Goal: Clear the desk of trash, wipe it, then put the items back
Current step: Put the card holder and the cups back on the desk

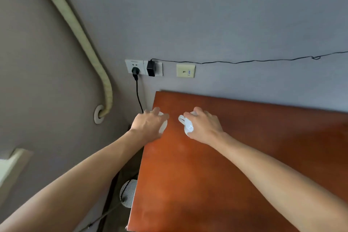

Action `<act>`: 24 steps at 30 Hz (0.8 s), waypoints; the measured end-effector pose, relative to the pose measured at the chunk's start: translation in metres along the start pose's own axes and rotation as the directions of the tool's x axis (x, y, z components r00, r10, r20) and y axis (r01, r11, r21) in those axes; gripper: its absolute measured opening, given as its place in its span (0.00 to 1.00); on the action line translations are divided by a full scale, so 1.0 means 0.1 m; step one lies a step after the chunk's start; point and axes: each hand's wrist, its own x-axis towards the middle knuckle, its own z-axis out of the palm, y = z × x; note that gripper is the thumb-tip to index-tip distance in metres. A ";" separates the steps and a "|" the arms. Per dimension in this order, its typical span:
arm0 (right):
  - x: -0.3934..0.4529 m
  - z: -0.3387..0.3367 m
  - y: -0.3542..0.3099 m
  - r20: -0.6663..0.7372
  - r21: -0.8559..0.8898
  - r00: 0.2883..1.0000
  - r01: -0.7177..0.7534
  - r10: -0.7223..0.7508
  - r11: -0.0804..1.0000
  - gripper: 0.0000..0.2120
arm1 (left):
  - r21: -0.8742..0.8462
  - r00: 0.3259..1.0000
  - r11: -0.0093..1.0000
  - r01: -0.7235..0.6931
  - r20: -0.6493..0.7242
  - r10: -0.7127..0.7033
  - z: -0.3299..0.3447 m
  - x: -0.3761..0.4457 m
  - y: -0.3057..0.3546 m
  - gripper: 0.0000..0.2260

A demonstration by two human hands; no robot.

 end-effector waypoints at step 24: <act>0.39 0.80 0.23 0.127 -0.083 0.992 0.027 -0.016 0.996 0.27 | 0.048 0.956 0.966 -0.255 0.164 0.244 0.65 0.75 0.02 0.30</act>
